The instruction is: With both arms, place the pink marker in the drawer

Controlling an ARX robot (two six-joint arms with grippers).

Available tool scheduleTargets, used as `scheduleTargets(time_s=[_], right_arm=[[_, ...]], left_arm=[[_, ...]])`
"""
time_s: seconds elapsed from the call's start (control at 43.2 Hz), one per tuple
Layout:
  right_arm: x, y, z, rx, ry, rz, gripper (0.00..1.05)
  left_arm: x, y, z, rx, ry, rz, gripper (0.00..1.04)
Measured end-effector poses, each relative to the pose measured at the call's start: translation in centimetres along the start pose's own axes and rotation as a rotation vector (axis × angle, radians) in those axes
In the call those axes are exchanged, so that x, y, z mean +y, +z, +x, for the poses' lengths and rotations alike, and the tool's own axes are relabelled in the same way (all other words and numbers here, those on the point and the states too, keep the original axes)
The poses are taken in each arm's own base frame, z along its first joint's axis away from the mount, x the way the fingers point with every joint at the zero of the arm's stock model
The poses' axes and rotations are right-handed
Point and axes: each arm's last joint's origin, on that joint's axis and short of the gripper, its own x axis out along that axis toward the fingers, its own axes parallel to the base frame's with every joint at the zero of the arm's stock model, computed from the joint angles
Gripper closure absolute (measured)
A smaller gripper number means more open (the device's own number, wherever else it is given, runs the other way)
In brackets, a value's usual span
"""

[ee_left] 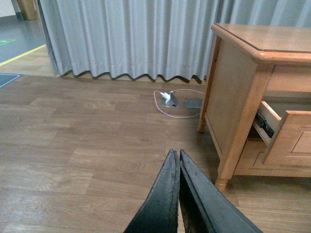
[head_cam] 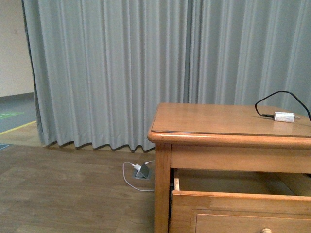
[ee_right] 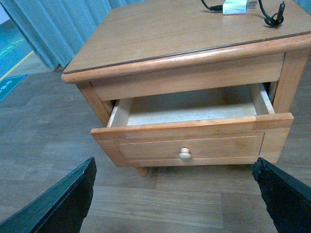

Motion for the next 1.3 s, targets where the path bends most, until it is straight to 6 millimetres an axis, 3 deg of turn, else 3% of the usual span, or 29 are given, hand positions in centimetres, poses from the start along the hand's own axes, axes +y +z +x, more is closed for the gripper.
scheduleTargets(time_s=[0.278, 0.394, 0.417, 0.741, 0.95, 1.158, 1.297], right_arm=[[0.0, 0.0, 0.0, 0.000, 0.000, 0.000, 0.08], [-0.1, -0.6, 0.4, 0.068, -0.133, -0.103, 0.08], [-0.3, -1.5, 1.6, 0.185, -0.118, -0.155, 0.08], [-2.1, -3.5, 7.4, 0.340, -0.078, -0.205, 0.08], [-3.9, -6.3, 14.1, 0.348, -0.062, -0.222, 0.08], [-3.0, -7.5, 20.1, 0.310, 0.017, -0.226, 0.08], [-2.7, -7.8, 22.7, 0.272, 0.008, -0.209, 0.08]], left_arm=[[0.0, 0.0, 0.0, -0.001, 0.000, 0.000, 1.01], [0.0, 0.0, 0.0, -0.001, 0.000, 0.000, 0.74], [0.0, 0.0, 0.0, -0.001, 0.000, 0.000, 0.53], [0.0, 0.0, 0.0, -0.001, 0.000, 0.000, 0.05], [0.0, 0.0, 0.0, -0.001, 0.000, 0.000, 0.06], [0.0, 0.0, 0.0, -0.001, 0.000, 0.000, 0.06], [0.0, 0.0, 0.0, -0.001, 0.000, 0.000, 0.06]])
